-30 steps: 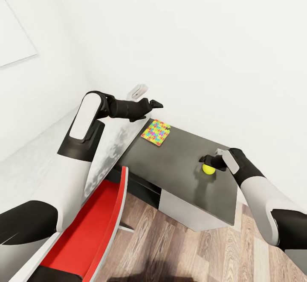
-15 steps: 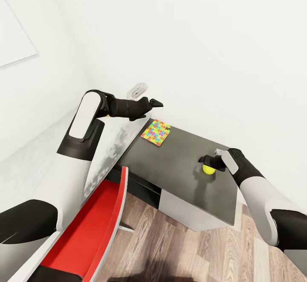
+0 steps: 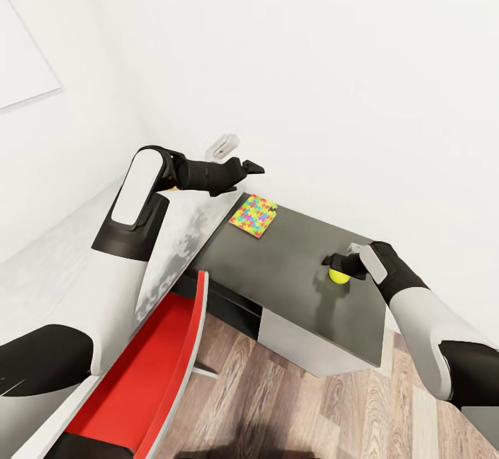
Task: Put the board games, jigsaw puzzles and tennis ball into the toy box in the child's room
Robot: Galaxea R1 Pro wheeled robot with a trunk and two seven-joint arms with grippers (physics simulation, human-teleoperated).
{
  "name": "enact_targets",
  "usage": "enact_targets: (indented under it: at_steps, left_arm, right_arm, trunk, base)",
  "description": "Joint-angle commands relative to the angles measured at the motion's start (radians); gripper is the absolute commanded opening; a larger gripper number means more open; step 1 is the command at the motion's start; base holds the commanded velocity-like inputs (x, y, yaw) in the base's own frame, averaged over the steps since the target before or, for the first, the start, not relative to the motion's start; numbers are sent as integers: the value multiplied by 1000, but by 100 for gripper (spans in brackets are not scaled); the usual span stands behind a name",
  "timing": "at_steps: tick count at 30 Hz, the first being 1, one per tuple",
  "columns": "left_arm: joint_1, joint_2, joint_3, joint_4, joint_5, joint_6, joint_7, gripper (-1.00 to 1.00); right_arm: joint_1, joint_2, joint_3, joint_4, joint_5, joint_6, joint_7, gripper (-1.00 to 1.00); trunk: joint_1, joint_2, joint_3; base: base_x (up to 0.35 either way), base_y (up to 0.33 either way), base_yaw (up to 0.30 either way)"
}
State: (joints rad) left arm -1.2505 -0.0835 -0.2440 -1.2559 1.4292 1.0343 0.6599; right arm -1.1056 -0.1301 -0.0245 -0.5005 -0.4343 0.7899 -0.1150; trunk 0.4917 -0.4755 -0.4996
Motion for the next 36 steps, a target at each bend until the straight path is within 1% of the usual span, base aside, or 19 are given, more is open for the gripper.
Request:
enact_targets:
  at_steps: [1,11,12,22,36]
  left_arm:
    - [-1,0,0,0,10,1,10,100]
    - [-2,0,0,0,10,1,10,100]
    - [-2,1,0,0,10,1,10,100]
    - [-10,2,0,0,10,1,10,100]
    - [-12,2,0,0,10,1,10,100]
  right_arm:
    - [0,0,-2,-2,-11,6,-9,100]
    - [0,-2,-2,-2,-11,12,-9,100]
    - [0,-3,-3,-2,-11,14,-9,-100]
    - [1,-5,-3,-8,-10,47,-9,-100]
    - [1,-5,-2,-12,-9,55,-9,-100]
  trunk:
    - [0,-1,-1]
    - [0,-1,-1]
    - [0,-1,-1]
    - [0,-1,-1]
    - [0,-1,-1]
  base:
    - [0,0,0]
    - [0,0,0]
    - [0,0,0]
    - [0,0,0]
    - [0,0,0]
